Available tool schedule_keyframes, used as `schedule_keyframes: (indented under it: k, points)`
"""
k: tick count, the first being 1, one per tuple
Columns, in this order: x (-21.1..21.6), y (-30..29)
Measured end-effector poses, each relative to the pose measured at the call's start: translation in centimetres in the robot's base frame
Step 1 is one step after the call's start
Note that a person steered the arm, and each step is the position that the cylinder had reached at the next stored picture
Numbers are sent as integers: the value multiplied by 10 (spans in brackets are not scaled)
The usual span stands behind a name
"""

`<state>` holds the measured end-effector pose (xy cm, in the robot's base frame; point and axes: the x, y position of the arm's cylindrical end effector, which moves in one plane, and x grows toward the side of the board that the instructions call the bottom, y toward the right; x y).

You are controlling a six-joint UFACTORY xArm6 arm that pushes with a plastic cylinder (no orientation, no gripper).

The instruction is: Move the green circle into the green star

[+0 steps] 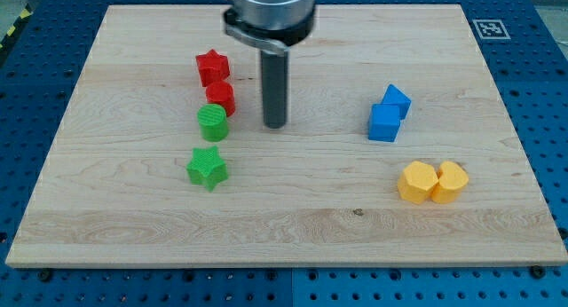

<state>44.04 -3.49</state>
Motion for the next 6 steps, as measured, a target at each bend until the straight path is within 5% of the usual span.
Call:
schedule_keyframes:
  k: [4,6]
  points:
    - [-36,-125]
    - [0,-88]
